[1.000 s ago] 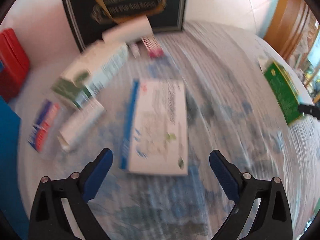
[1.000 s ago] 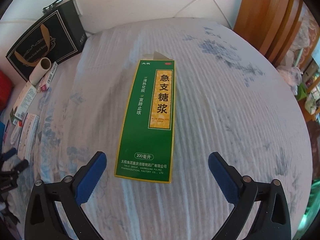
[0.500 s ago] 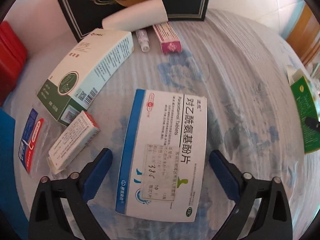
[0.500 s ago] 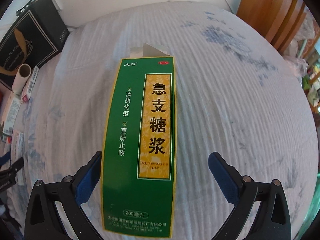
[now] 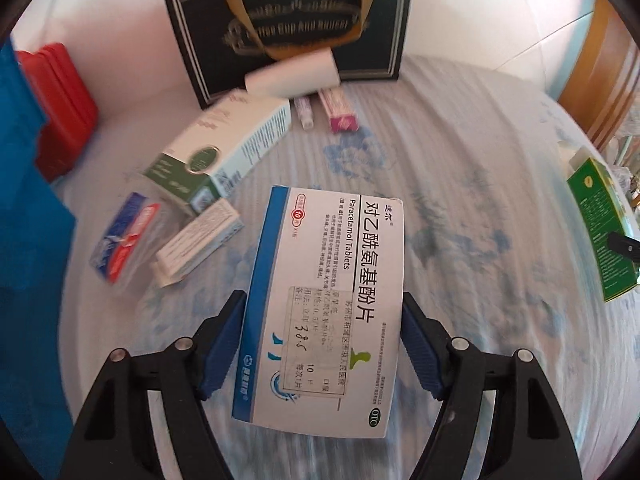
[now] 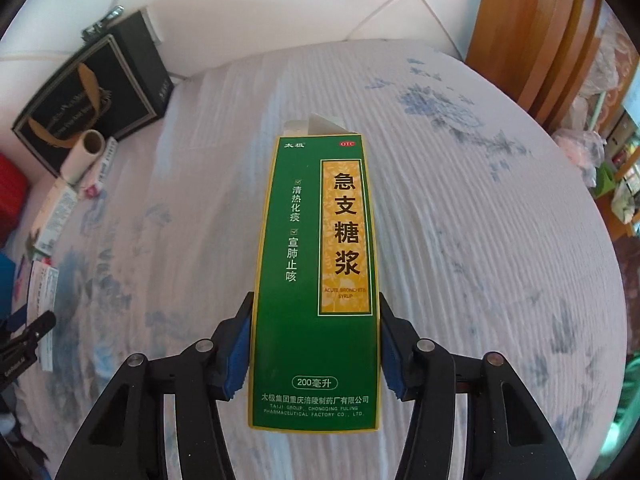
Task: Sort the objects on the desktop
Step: 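Carry both boxes into the blue crate and open both tools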
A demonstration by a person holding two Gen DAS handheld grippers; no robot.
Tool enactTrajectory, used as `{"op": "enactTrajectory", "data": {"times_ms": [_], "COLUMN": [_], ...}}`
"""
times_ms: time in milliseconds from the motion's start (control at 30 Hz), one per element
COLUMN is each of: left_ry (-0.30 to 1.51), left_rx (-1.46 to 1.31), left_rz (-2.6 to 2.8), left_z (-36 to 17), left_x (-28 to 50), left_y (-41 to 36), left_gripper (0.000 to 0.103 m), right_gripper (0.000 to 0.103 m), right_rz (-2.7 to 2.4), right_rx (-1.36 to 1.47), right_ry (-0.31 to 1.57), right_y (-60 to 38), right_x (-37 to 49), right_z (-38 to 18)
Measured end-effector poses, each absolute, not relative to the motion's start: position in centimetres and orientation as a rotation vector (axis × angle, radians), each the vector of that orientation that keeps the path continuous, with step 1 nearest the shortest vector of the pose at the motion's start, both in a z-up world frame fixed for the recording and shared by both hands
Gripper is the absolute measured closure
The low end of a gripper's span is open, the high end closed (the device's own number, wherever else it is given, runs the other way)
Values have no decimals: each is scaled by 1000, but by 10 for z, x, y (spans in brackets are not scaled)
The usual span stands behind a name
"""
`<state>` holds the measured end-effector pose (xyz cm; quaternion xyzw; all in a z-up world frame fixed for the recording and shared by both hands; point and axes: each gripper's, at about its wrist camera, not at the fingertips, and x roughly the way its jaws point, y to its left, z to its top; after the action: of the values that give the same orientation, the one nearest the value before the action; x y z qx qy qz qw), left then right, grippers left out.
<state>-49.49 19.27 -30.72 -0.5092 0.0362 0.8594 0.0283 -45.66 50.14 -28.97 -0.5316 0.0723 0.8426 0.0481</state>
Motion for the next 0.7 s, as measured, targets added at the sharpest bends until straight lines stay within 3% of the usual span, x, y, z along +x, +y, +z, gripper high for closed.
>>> {"op": "enactTrajectory", "data": {"times_ms": [267, 700], "left_ry": [68, 89], "left_rx": [-1378, -1015], "left_rz": [2761, 3150], "left_z": [-215, -83], "left_x": [-394, -230], "left_y": [143, 95], "left_gripper": [29, 29], "right_gripper": [50, 50], "right_rz": [2747, 3230], "right_rx": [-1544, -1259], "right_ry": [275, 60], "right_y": [474, 371], "right_x": [-386, -298], "right_z": [-236, -120]}}
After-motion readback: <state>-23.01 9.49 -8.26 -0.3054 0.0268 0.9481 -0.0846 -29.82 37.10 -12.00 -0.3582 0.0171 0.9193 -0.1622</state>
